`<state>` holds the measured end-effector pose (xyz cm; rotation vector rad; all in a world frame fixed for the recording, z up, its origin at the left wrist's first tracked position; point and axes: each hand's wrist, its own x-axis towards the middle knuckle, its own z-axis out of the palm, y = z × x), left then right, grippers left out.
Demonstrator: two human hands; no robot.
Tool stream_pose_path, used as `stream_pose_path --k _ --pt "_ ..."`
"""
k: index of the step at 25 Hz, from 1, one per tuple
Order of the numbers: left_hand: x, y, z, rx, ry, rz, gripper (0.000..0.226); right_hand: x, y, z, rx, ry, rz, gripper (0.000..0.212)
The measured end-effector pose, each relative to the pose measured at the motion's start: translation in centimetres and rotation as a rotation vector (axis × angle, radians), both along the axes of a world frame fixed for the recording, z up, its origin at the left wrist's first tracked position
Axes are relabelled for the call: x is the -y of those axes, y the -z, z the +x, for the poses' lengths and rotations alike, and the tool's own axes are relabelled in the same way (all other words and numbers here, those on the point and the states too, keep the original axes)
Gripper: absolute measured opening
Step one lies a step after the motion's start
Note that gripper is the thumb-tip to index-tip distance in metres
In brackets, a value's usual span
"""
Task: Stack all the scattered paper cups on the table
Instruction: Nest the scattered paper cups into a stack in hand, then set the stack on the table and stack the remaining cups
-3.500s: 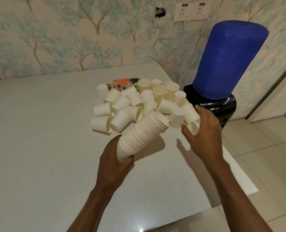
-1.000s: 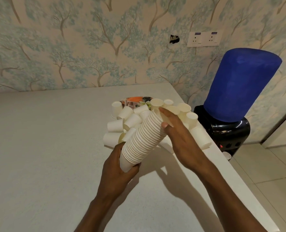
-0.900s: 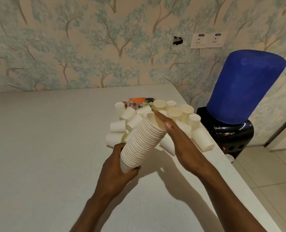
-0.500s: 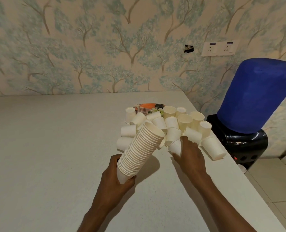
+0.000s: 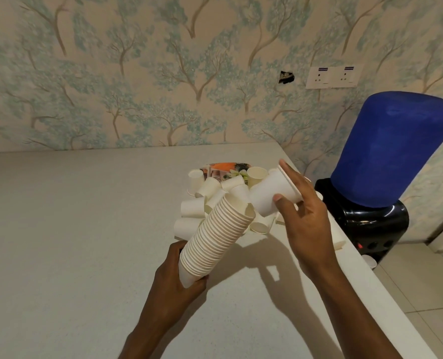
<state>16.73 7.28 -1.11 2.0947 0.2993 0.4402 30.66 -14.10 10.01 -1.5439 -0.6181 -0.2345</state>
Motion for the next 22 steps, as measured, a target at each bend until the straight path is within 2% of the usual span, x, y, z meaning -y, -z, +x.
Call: stream_pose_path --k 3,8,12,15,18,22 --pt "0.1 0.0 0.6 0.006 0.019 0.017 0.066 -1.5 -0.8 0.1 0.078 -0.06 -0.004 0.055" --pt "0.2 -1.0 2.2 0.015 -0.049 0.045 0.061 -2.8 0.7 1.0 0.18 -0.102 -0.226 0.044" --pt "-0.8 -4.0 3.7 0.127 -0.108 0.122 0.068 -3.9 1.4 2.9 0.087 -0.179 -0.224 0.044" --pt "-3.0 -7.8 5.6 0.209 -0.164 0.16 0.083 -5.6 -0.1 6.8 0.053 -0.149 -0.163 0.031" --pt "-4.8 -12.0 9.4 0.264 -0.238 0.229 0.074 -7.9 -2.2 12.8 0.047 -0.048 -0.209 0.031" --pt "-6.2 -15.9 16.1 0.338 -0.257 0.405 0.066 -10.8 -3.9 20.9 -0.105 -0.025 -0.33 0.03"
